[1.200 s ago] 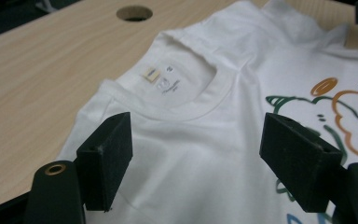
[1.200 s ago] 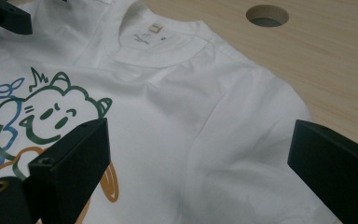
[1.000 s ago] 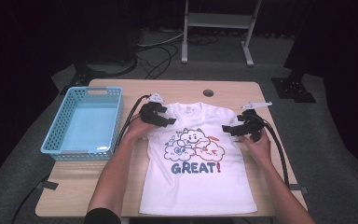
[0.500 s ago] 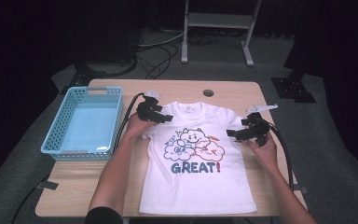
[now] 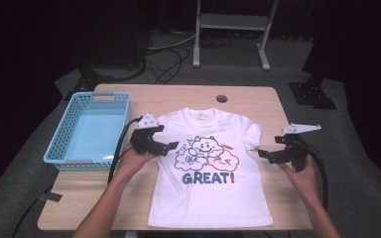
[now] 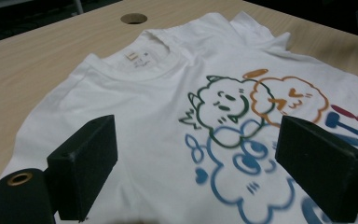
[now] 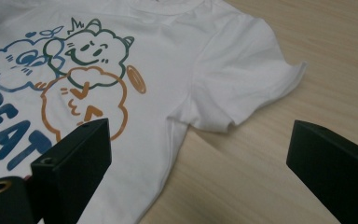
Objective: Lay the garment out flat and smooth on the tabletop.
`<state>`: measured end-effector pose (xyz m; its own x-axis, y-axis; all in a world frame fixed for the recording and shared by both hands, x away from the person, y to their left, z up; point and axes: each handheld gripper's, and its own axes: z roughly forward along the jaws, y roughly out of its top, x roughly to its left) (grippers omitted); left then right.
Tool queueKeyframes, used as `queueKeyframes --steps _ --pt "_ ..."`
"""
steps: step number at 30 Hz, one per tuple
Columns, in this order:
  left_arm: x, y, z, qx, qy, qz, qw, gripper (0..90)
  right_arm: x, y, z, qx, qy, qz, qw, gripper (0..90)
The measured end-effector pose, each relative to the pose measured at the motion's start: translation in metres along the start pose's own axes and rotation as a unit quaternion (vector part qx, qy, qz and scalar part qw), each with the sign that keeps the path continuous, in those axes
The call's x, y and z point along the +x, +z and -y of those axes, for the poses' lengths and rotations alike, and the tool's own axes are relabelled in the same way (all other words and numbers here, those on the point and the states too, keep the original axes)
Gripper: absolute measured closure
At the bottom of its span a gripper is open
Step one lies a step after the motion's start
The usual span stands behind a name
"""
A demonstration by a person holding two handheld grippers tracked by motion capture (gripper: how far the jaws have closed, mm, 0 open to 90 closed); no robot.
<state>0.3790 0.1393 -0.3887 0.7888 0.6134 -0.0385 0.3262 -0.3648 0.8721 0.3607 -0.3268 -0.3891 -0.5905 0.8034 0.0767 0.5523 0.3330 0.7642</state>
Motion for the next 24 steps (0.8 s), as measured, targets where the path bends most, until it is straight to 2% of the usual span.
queueKeyframes --steps 1,2,3,5,7,8,10,15,21,24 --pt "0.000 0.000 0.000 0.000 0.000 0.000 1.0000 12.2 0.000 -0.004 0.005 -0.003 0.001 0.002 1.0000 5.9" --pt "-0.007 -0.015 0.011 -0.007 -0.003 -0.003 1.0000 12.1 0.000 -0.008 0.010 -0.004 0.002 0.006 1.0000 5.8" --pt "-0.007 -0.015 0.011 -0.007 -0.003 -0.003 1.0000 12.1 0.000 -0.012 0.015 -0.001 0.004 0.008 1.0000 5.9" --pt "-0.014 -0.028 0.022 -0.005 0.001 -0.010 0.9999 12.1 0.000 -0.015 0.020 -0.003 0.007 0.009 0.9999 5.9" --pt "-0.021 -0.046 0.037 -0.005 0.000 -0.017 0.9998 11.8 -0.002 -0.025 0.034 0.001 0.011 0.013 0.9999 5.8" --pt "-0.021 -0.046 0.037 -0.005 0.000 -0.017 0.9998 11.7 -0.002 -0.025 0.034 0.001 0.011 0.013 0.9999 5.8" --pt "-0.026 -0.059 0.046 -0.012 -0.003 -0.020 0.9997 11.7 -0.003 -0.031 0.044 0.005 0.020 0.012 0.9997 5.9" --pt "-0.034 -0.078 0.061 -0.007 -0.007 -0.023 0.9997 10.5 -0.002 -0.039 0.061 0.010 0.027 0.015 0.9995 5.9" --pt "-0.044 -0.096 0.072 -0.025 -0.002 -0.023 0.9994 10.5 0.003 -0.046 0.078 0.012 0.036 0.012 0.9992 5.9" --pt "-0.050 -0.106 0.080 -0.025 -0.008 -0.021 0.9994 10.3 0.006 -0.050 0.087 0.011 0.040 0.012 0.9991 5.9"
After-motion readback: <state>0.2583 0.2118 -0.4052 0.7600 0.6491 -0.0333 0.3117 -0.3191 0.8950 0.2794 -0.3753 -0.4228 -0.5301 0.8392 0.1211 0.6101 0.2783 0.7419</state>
